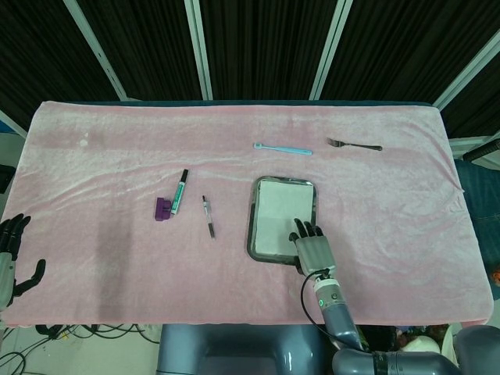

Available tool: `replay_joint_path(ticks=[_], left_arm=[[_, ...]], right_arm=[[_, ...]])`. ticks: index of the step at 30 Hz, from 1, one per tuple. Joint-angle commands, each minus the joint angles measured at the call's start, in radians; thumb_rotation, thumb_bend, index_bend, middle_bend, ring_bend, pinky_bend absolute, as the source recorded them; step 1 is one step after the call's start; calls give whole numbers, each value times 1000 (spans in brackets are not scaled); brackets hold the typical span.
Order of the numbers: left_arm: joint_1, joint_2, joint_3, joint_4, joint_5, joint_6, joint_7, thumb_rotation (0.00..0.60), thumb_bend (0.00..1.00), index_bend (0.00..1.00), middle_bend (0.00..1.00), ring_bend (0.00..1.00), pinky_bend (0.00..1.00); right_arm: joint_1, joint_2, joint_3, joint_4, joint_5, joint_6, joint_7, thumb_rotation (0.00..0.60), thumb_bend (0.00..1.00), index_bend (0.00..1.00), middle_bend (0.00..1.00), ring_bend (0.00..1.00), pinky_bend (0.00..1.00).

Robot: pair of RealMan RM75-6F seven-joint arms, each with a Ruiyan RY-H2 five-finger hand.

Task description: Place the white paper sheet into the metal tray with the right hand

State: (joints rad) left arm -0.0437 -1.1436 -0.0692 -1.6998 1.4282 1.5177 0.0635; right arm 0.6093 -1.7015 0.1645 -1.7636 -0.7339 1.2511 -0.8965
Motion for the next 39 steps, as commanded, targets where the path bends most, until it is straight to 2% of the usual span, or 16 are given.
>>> replay_joint_path(ticks=[1, 6, 10, 14, 23, 27, 32, 39], left_arm=[[0, 0, 0, -1, 1, 1, 0, 600, 407, 71, 34, 0, 0], [1, 0, 0, -1, 0, 2, -1, 600, 407, 71, 34, 0, 0], [1, 1, 1, -2, 1, 1, -3, 600, 407, 71, 33, 0, 0], [1, 2, -1, -3, -1, 2, -5, 600, 406, 71, 33, 0, 0], [-3, 1, -4, -3, -6, -6, -6, 600, 407, 71, 32, 0, 0], [-5, 1, -5, -2, -9, -8, -9, 600, 407, 71, 32, 0, 0], [-6, 0, -4, -1, -8, -10, -8, 600, 407, 71, 32, 0, 0], [-7, 1, -4, -2, -9, -11, -9, 600, 407, 71, 32, 0, 0]], right_arm=[[-1, 25, -5, -48, 17, 11, -7, 600, 367, 310, 52, 92, 167], [3, 39, -5, -60, -4, 21, 5, 600, 369, 288, 67, 93, 167], [19, 35, 23, 12, -41, -30, 86, 600, 382, 235, 70, 93, 167], [41, 24, 43, 96, -49, -89, 140, 600, 385, 222, 71, 93, 167], [97, -48, 71, 271, -22, -168, 195, 600, 385, 199, 71, 93, 167], [106, -69, 69, 304, -30, -171, 209, 600, 385, 157, 72, 93, 167], [119, -84, 68, 335, -21, -181, 207, 600, 385, 156, 87, 96, 167], [128, -94, 61, 355, -30, -185, 210, 600, 391, 150, 167, 142, 167]])
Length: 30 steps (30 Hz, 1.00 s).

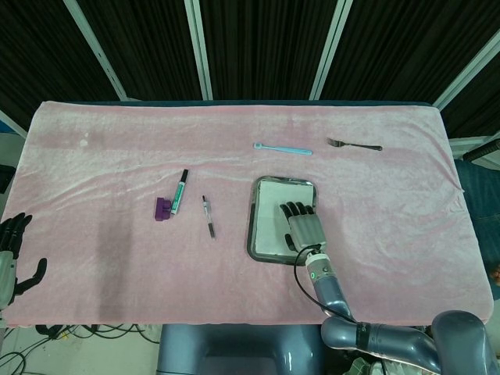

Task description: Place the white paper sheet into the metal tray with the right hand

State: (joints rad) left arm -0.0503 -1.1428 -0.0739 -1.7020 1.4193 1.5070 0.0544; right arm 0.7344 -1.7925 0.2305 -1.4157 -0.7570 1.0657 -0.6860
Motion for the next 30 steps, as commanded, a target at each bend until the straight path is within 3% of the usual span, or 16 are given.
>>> replay_joint_path(ticks=[1, 30], left_arm=[[0, 0, 0, 0, 0, -1, 1, 600, 407, 71, 32, 0, 0], [-2, 3, 1, -1, -3, -3, 1, 600, 407, 71, 30, 0, 0]], right_arm=[[3, -5, -6, 9, -7, 1, 0, 600, 391, 148, 167, 142, 167], [-1, -44, -55, 14, -17, 26, -44, 600, 392, 148, 158, 142, 167]])
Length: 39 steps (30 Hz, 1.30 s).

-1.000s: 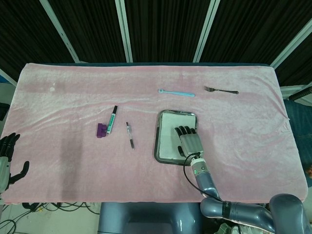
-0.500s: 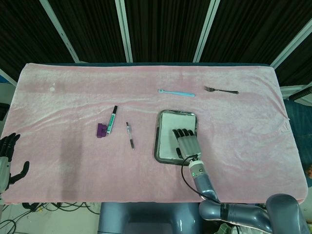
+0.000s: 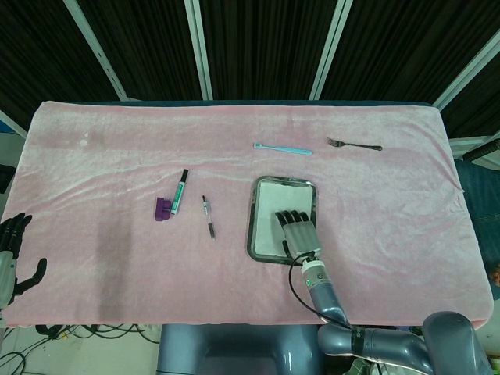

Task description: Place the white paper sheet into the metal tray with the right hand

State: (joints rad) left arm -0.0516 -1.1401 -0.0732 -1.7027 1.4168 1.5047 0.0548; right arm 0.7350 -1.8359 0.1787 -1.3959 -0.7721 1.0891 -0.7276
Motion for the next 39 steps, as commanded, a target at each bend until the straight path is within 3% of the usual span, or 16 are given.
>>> replay_joint_path(ticks=[1, 31, 35, 39], left_arm=[[0, 0, 0, -1, 0, -1, 1, 600, 406, 71, 30, 0, 0], [-1, 2, 1, -4, -2, -1, 10, 600, 407, 71, 29, 0, 0], [0, 1, -1, -1, -1, 4, 6, 600, 406, 71, 30, 0, 0], [1, 2, -2, 3, 0, 8, -3, 600, 407, 71, 30, 0, 0]], right_arm=[[-2, -1, -5, -8, -3, 4, -4, 600, 392, 148, 158, 142, 167], [-18, 13, 29, -48, -40, 47, 24, 600, 392, 148, 156, 142, 167], [-30, 71, 35, -94, -77, 66, 41, 600, 392, 148, 122, 137, 167], [-69, 218, 6, -157, -166, 71, 95, 600, 390, 145, 86, 132, 167]])
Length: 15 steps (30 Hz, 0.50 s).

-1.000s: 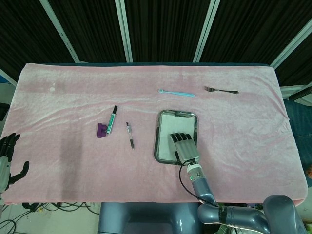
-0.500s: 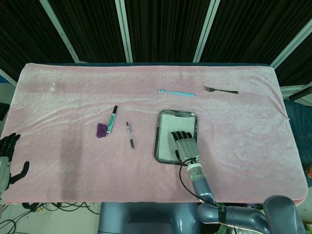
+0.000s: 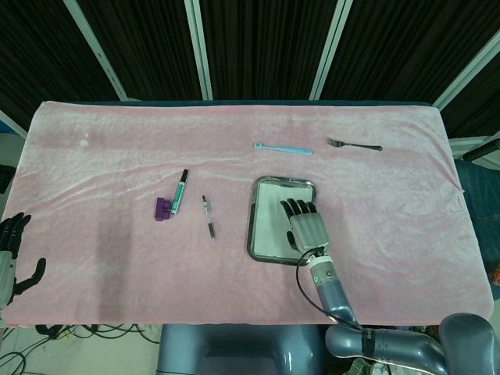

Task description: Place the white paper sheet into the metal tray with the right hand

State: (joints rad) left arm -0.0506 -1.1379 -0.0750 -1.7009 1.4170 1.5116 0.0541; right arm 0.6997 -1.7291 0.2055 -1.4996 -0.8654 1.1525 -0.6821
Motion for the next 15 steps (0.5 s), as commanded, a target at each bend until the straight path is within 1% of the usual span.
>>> replay_joint_path(ticks=[1, 6, 8, 10, 12, 15], left_arm=[[0, 0, -1, 1, 0, 1, -4, 600, 407, 71, 30, 0, 0], [1, -2, -5, 0, 8, 12, -7, 600, 407, 71, 30, 0, 0], [2, -4, -5, 0, 12, 17, -7, 600, 406, 71, 29, 0, 0], [4, -5, -5, 0, 15, 22, -7, 600, 407, 71, 29, 0, 0], [5, -6, -5, 1, 18, 26, -8, 600, 406, 71, 30, 0, 0], [5, -8, -4, 3, 20, 28, -7, 600, 406, 71, 29, 0, 0]], right_arm=[[-47, 146, -27, -65, -95, 10, 77, 600, 386, 145, 86, 131, 167], [-137, 313, -68, -124, -218, 41, 253, 600, 365, 145, 87, 128, 167], [-163, 354, -86, -134, -258, 53, 307, 600, 363, 144, 87, 126, 167], [-217, 416, -121, -144, -322, 94, 389, 600, 361, 143, 87, 125, 167], [-272, 449, -151, -135, -378, 150, 460, 600, 360, 143, 86, 124, 167], [-354, 469, -200, -101, -455, 236, 552, 600, 359, 143, 85, 122, 167]])
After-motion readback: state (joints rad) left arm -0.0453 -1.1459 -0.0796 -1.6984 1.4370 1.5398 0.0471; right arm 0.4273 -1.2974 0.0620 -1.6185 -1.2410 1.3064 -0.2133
